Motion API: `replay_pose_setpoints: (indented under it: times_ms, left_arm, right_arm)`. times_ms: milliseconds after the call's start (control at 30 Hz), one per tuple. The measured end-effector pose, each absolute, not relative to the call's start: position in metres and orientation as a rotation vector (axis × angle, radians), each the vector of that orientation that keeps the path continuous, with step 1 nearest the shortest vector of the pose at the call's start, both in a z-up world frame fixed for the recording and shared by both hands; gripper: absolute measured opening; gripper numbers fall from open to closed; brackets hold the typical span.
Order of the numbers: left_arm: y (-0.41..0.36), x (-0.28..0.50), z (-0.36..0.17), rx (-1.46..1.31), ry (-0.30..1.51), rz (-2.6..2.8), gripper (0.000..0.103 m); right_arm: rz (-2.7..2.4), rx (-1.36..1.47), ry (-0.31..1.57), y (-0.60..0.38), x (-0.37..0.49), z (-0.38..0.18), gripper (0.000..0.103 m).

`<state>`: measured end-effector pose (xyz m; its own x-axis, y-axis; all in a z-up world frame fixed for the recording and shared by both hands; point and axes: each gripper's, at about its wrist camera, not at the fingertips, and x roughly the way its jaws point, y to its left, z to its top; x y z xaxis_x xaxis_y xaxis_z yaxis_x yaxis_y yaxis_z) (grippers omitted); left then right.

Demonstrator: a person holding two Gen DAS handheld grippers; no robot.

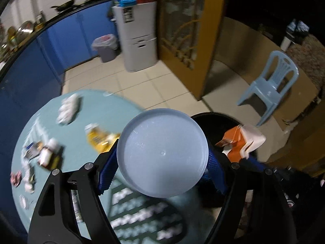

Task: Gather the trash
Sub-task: 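Carry the lid and paper cup to the black bin and release them, then move both grippers back over the table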

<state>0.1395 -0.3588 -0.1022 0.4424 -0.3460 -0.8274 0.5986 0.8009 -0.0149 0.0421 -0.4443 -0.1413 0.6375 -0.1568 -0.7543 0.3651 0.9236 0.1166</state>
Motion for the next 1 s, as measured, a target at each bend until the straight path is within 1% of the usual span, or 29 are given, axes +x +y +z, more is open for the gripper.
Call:
replay_pose_setpoints:
  times_ms: [33,67,100,200,333,367,400,433,467,733,1000]
  left_arm:
    - [-0.369,0.138,-0.102,0.303,0.944,-0.617,0.077]
    - [-0.376,0.138,-0.102,0.308,0.944,-0.628,0.081]
    - [-0.385,0.138,-0.103,0.314,0.944,-0.641,0.089]
    - [-0.405,0.134,-0.103,0.320,0.932,-0.671,0.097]
    - [-0.415,0.135,-0.107,0.330,0.940,-0.656,0.098]
    - [-0.415,0.137,-0.109,0.326,0.948,-0.652,0.099]
    - [-0.415,0.138,-0.110,0.325,0.952,-0.647,0.099]
    - [-0.414,0.140,-0.112,0.326,0.958,-0.637,0.099]
    - [-0.414,0.142,-0.112,0.325,0.963,-0.631,0.099]
    - [-0.392,0.151,-0.115,0.303,0.984,-0.580,0.099]
    - [-0.339,0.151,-0.107,0.267,0.977,-0.506,0.099]
  right_arm:
    - [-0.311,0.272,0.832,-0.448,0.041,-0.142,0.005]
    - [-0.320,0.274,0.839,-0.453,0.039,-0.144,0.007]
    - [-0.331,0.278,0.841,-0.457,0.038,-0.146,0.008]
    - [-0.361,0.272,0.851,-0.467,0.036,-0.149,0.008]
    - [-0.374,0.272,0.855,-0.475,0.036,-0.154,0.009]
    - [-0.372,0.271,0.854,-0.475,0.036,-0.154,0.024]
    - [-0.366,0.274,0.848,-0.475,0.036,-0.154,0.059]
    - [-0.360,0.278,0.841,-0.476,0.035,-0.155,0.077]
    - [-0.343,0.281,0.818,-0.475,0.034,-0.153,0.084]
    - [-0.325,0.281,0.818,-0.469,0.041,-0.151,0.084]
    - [-0.266,0.267,0.822,-0.438,0.044,-0.145,0.084]
